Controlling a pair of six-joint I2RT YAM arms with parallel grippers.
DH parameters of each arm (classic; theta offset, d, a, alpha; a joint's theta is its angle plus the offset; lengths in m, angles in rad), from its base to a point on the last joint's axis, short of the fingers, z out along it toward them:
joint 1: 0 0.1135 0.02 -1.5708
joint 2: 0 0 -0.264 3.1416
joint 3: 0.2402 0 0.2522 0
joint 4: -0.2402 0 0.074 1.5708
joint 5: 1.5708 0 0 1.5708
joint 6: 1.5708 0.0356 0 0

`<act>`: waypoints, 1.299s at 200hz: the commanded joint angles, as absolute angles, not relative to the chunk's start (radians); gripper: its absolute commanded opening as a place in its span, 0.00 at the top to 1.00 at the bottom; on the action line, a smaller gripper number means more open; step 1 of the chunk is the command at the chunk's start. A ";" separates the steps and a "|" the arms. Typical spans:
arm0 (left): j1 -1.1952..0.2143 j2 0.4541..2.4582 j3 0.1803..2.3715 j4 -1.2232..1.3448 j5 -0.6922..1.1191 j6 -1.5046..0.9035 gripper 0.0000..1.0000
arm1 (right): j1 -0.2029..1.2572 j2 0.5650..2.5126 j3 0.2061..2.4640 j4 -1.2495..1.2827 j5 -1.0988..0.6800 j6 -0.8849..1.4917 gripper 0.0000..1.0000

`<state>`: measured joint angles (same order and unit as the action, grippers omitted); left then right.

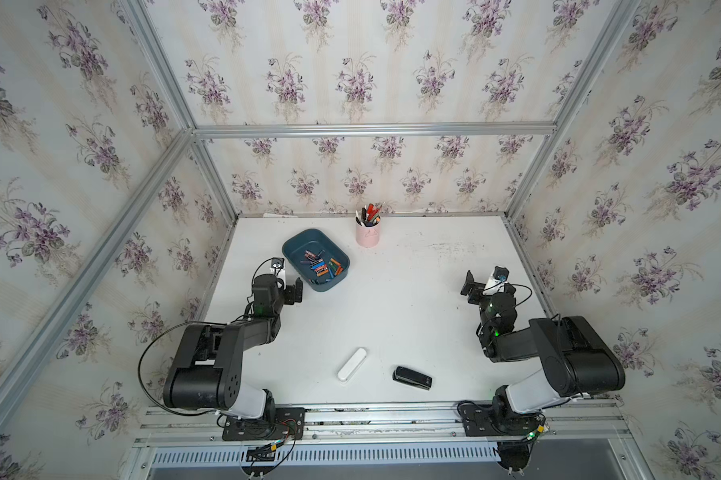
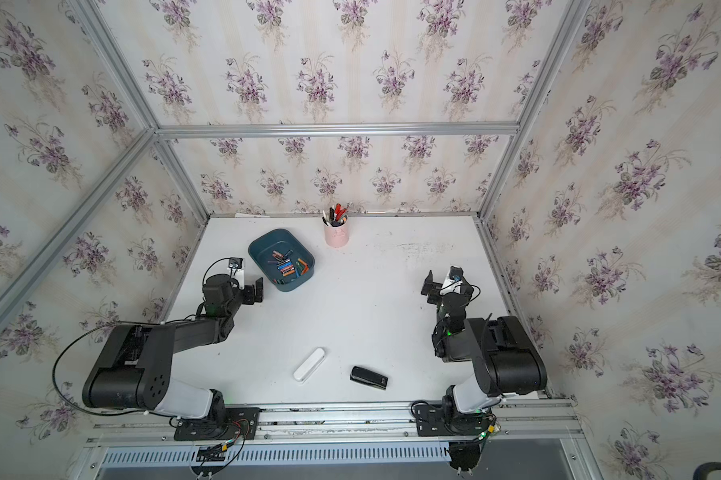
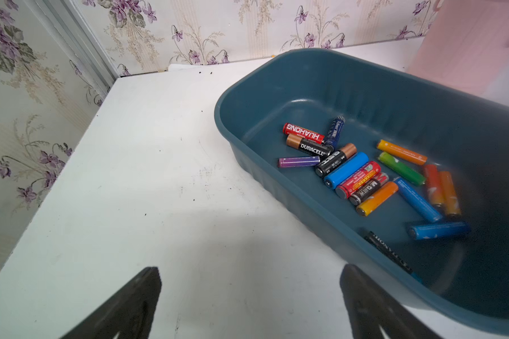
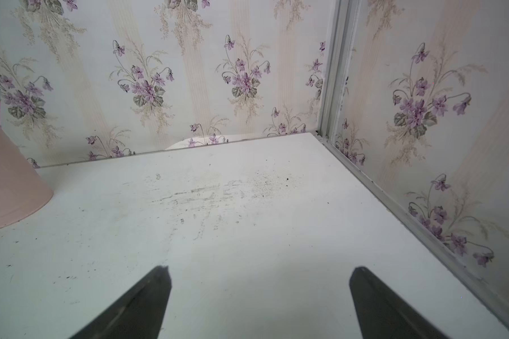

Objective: Take the batteries out of the storage box
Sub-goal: Move the storage box to the center of the board.

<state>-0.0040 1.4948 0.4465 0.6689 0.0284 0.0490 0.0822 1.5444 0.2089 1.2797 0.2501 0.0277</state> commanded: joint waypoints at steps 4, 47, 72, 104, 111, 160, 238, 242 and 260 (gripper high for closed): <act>-0.003 1.492 0.452 0.678 0.032 0.054 0.00 | 0.081 1.542 0.208 1.309 0.246 0.034 0.00; -0.003 1.494 0.452 0.680 0.032 0.054 0.00 | 0.081 1.542 0.209 1.306 0.244 0.034 0.00; -0.003 1.494 0.455 0.677 0.033 0.054 0.00 | 0.081 1.541 0.209 1.308 0.244 0.035 0.00; -0.003 1.492 0.452 0.679 0.033 0.054 0.00 | 0.081 1.541 0.211 1.305 0.244 0.034 0.00; -0.003 1.490 0.452 0.680 0.034 0.056 0.00 | 0.081 1.542 0.209 1.305 0.244 0.034 0.00; -0.011 1.237 0.710 0.065 -0.096 -0.037 0.00 | 0.111 1.327 0.347 0.851 0.364 0.094 0.00; -0.051 1.461 1.269 -0.489 0.489 -0.225 0.00 | 0.197 1.217 0.727 -0.001 0.201 0.307 0.00; -0.056 1.493 1.293 -0.502 0.526 -0.229 0.00 | 0.202 1.214 0.729 -0.009 0.200 0.313 0.00; -0.097 1.617 1.379 -0.552 0.629 -0.225 0.00 | 0.230 1.186 0.733 -0.043 0.207 0.331 0.00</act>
